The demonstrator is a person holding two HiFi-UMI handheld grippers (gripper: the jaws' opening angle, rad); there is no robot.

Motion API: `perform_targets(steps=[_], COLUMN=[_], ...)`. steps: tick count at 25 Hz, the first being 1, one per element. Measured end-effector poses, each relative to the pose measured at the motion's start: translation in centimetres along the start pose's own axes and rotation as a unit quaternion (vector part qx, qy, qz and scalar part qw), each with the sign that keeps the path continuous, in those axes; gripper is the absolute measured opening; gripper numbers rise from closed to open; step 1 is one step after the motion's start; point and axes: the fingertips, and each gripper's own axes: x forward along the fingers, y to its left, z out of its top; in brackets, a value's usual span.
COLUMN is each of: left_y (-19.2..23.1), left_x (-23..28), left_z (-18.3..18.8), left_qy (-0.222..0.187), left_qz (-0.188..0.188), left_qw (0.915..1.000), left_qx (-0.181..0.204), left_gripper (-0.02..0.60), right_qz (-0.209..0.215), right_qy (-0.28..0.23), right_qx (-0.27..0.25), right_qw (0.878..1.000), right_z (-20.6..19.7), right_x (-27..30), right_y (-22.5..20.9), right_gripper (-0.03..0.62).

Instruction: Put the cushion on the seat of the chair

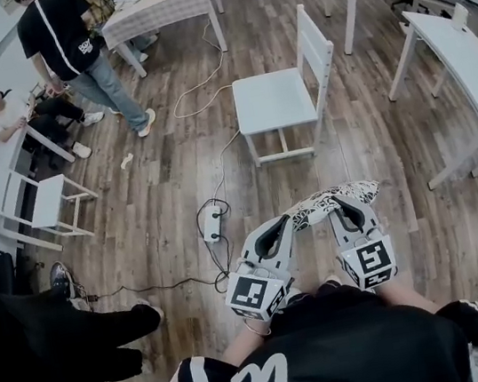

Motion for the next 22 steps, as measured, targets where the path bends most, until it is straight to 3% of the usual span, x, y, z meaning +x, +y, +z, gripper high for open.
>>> perform_targets(steps=[12,22], left_y=[2.5,3.1], left_x=[-1.9,0.1], left_z=[-0.3,-1.8], left_qy=[-0.001,0.007], left_qz=[-0.017,-0.020], left_qw=[0.9999,0.9996], left_qx=[-0.002,-0.018], left_gripper=[0.003,0.003], right_qz=[-0.022,-0.024], right_qy=[-0.001,0.014], right_qx=[0.010,0.024], right_qw=[1.000,0.999], right_z=[0.0,-1.6], right_x=[1.1,2.3], right_y=[2.6,1.2], right_gripper=[0.032,0.032])
